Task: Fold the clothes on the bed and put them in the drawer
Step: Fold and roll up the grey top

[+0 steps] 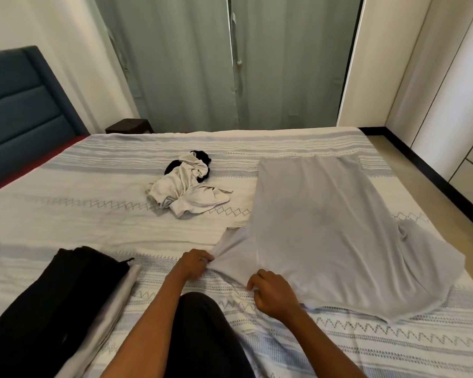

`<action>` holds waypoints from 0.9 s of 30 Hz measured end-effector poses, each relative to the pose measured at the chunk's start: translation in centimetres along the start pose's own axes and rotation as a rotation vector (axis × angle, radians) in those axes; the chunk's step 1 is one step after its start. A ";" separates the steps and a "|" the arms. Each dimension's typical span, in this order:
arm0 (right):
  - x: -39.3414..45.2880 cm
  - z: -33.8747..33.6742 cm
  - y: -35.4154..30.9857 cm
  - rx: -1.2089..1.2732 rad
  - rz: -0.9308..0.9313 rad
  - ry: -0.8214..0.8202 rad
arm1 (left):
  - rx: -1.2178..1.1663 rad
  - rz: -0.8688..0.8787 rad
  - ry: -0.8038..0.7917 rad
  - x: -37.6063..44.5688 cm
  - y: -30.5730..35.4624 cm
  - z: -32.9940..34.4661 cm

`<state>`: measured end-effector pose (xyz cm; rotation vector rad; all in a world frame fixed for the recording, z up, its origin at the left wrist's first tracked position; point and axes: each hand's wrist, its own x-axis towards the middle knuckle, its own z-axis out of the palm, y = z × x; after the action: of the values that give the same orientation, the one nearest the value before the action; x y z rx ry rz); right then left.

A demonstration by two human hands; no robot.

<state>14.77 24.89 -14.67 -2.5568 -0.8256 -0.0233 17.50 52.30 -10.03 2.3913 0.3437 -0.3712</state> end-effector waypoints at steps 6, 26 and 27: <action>-0.3 -2.1 -0.3 0.098 0.061 -0.088 | 0.343 -0.045 0.016 -0.1 0.8 0.3; -4.3 -5.5 6.1 0.042 0.273 -0.202 | 0.712 -0.191 -0.177 0.4 8.1 7.2; -4.5 -6.1 7.1 0.100 0.292 -0.110 | 0.733 -0.174 -0.172 0.2 8.9 7.6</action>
<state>15.77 14.76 -12.76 -2.5748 -0.4711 0.2453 19.46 40.78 -10.35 3.0122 0.3829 -0.9048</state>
